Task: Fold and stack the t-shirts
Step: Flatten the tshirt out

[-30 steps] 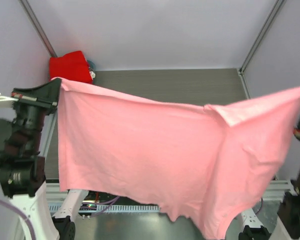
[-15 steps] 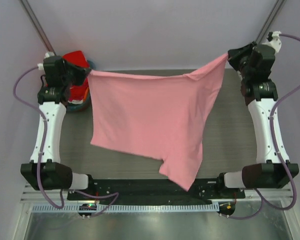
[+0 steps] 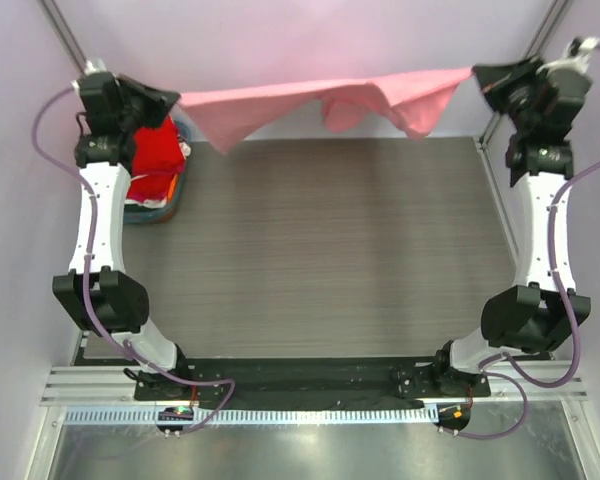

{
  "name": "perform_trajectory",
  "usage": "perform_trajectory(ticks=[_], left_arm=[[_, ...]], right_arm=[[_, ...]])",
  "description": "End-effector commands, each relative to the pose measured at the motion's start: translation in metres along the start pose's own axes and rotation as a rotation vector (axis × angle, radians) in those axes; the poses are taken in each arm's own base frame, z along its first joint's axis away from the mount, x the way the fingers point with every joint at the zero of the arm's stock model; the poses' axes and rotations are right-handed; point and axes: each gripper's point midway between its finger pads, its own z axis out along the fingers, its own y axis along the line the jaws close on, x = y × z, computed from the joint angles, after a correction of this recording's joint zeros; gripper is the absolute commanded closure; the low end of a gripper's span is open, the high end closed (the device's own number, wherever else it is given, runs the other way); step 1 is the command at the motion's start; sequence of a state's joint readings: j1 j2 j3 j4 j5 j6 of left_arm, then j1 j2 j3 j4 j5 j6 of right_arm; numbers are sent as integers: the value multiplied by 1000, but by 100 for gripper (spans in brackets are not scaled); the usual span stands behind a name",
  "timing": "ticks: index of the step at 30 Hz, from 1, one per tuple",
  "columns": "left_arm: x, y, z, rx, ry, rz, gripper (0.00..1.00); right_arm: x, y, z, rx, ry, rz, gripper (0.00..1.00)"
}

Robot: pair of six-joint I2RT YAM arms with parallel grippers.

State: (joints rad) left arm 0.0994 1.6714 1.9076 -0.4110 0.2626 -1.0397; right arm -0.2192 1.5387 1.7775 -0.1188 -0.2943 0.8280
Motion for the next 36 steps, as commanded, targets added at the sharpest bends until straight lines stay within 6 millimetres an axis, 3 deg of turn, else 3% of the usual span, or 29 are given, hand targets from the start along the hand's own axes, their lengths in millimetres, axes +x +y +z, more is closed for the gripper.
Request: perform_trajectory(ticks=[1,2,4,5,9,10,12,13,14,16,17,19,21,23,25,31,34,36], left_arm=[[41,63,7,-77,83,-22,100],[61,98,9,-127,106,-40,100],[74,116,0,-145,107,-50,100],[94,142,-2,-178,139,-63,100],[137,189,-22,-246,214,-81,100],[145,198,-28,-262,227,-88,100],[170,220,-45,-279,259,-101,100],[176,228,-52,-286,264,-98,100],[192,248,-63,-321,286,-105,100],[199,254,-76,-321,286,-92,100],[211,267,-86,-344,312,-89,100],[219,270,-98,-336,324,-76,100],[232,287,-114,-372,338,-77,100],[244,301,-128,-404,358,-86,100],[247,301,-136,-396,349,-89,100],[253,306,-156,-415,319,-119,100],[248,299,-163,-402,284,-142,100],[243,295,-167,-408,254,-143,100]], right_arm=[[69,-44,-21,30,155,63,99],[81,-58,-27,61,172,67,99],[103,-84,-43,123,192,67,99],[124,-106,-61,173,221,80,99],[164,-155,-104,295,259,94,99],[182,-171,-118,332,289,98,99],[188,-175,-137,350,282,93,99],[204,-187,-149,382,305,107,99],[209,-190,-157,391,307,110,99],[211,-187,-173,385,293,104,99],[222,-194,-184,400,309,100,99],[226,-195,-202,422,307,83,99],[241,-208,-223,478,337,78,99],[244,-205,-237,462,321,66,99],[246,-201,-249,451,309,63,99],[243,-193,-249,427,332,21,99],[238,-192,-230,421,377,2,99],[244,-202,-217,433,426,5,99]])
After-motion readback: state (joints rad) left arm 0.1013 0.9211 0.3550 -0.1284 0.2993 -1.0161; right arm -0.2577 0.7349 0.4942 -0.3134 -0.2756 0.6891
